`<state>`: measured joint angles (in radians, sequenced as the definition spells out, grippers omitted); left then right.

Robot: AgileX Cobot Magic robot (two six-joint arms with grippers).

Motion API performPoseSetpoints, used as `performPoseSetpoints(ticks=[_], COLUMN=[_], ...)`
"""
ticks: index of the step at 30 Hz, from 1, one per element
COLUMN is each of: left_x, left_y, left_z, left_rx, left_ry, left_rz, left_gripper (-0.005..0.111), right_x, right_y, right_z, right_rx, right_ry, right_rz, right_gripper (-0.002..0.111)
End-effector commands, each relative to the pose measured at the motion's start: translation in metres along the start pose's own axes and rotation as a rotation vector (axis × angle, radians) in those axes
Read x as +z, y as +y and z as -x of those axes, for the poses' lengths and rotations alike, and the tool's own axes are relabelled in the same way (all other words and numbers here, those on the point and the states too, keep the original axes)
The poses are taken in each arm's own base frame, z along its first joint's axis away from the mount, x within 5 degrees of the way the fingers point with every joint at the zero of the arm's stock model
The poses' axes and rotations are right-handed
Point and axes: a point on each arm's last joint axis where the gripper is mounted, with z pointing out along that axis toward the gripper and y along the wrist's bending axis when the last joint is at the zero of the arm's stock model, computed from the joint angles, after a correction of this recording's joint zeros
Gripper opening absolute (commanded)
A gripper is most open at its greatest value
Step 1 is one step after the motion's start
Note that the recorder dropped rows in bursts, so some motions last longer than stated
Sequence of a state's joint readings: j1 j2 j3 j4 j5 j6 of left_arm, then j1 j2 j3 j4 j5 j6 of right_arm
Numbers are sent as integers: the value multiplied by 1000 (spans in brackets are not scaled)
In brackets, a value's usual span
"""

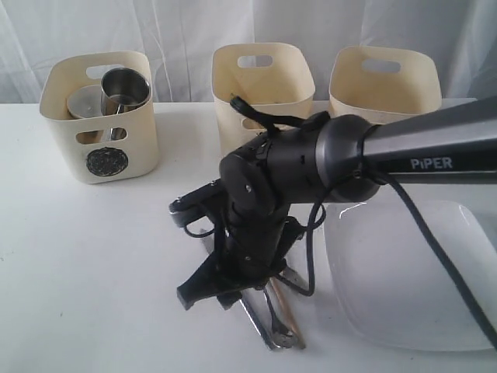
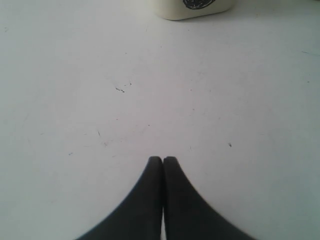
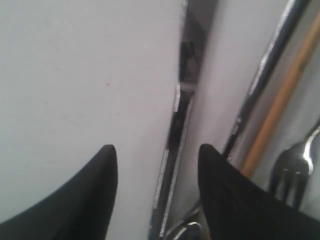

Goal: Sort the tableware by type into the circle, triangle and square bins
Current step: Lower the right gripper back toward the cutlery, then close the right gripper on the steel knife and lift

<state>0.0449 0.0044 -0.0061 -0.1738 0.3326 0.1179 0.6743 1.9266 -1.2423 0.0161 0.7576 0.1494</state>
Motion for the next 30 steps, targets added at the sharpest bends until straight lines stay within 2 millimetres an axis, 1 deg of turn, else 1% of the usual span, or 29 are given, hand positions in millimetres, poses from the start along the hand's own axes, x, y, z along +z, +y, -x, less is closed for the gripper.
performPoseSetpoints(ticks=[1,2,4,7,11,14,19,22,30], left_x=[1,1,1,1,1,1,1,1,1], left_y=[-1,-1,-1,-1,-1,-1,-1,-1,-1], left_z=[-3,-3,-3,-3,-3,-3,-3,-3,-3], left_rx=[-17,-17,-17,-17,-17,-17,-17,-17,-17], left_ry=[11,11,11,11,11,11,11,11,11], left_rz=[-6,-6,-6,-6,-6,-6,-6,-6,-6], left_gripper=[0,0,0,0,0,0,0,0,0], right_x=[-3,-4,-5,-4,-1,-2,-1,5,29], right_y=[-26,-27,-26,-25,-25,-20,-19,-19,-19], right_z=[4,5,5,6,12,13,18,18,8], right_rx=[133,134,81,66,68,111,96,96,71], right_ry=[20,23,30,16,-39,-49,-101,-91,35], right_rz=[26,39,42,61,66,107,115,112,106], right_gripper=[47,47,47,47,47,47,47,47,47])
